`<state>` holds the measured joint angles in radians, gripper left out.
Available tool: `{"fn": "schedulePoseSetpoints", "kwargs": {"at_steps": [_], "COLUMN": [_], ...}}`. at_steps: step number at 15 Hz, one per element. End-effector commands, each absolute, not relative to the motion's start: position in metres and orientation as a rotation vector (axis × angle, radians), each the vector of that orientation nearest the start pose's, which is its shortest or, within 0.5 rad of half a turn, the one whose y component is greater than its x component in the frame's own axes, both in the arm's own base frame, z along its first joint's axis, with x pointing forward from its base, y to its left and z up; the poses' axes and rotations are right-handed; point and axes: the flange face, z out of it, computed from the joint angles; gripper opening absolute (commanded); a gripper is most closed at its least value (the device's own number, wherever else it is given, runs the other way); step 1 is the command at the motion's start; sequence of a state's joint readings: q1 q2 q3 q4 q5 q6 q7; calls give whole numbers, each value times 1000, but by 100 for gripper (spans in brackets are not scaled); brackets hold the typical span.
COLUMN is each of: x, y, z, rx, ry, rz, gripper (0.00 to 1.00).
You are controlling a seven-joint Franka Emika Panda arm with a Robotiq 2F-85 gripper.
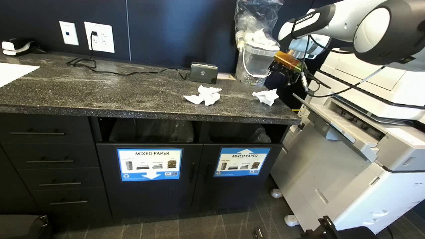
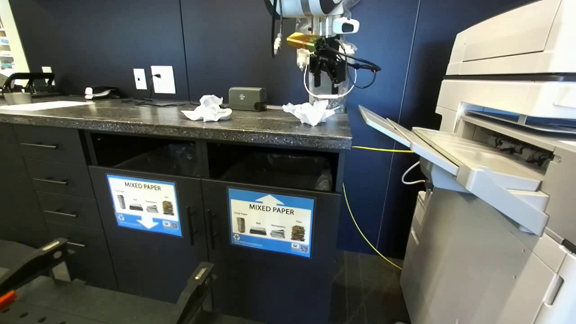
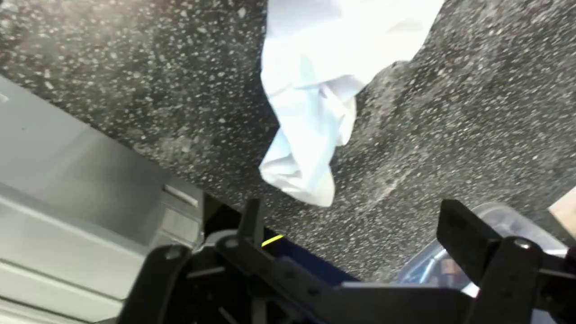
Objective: Put the right and left pieces of white paper in the right bin respectively
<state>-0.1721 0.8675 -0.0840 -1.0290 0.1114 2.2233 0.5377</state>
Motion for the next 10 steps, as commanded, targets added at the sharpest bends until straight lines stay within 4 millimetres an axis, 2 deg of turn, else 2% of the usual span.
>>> {"fn": "schedulePoseSetpoints", "kwargs": {"at_steps": [1, 3, 6, 10], "x": [793, 794, 790, 787], "y": [-165, -154, -144, -137], "z": [351, 341, 332, 336], "rx": [-2692, -2660, -2692, -2735], "ry": [968, 890, 935, 1016], "rz": [-431, -332, -197, -107], "gripper": [100, 100, 100, 100]}}
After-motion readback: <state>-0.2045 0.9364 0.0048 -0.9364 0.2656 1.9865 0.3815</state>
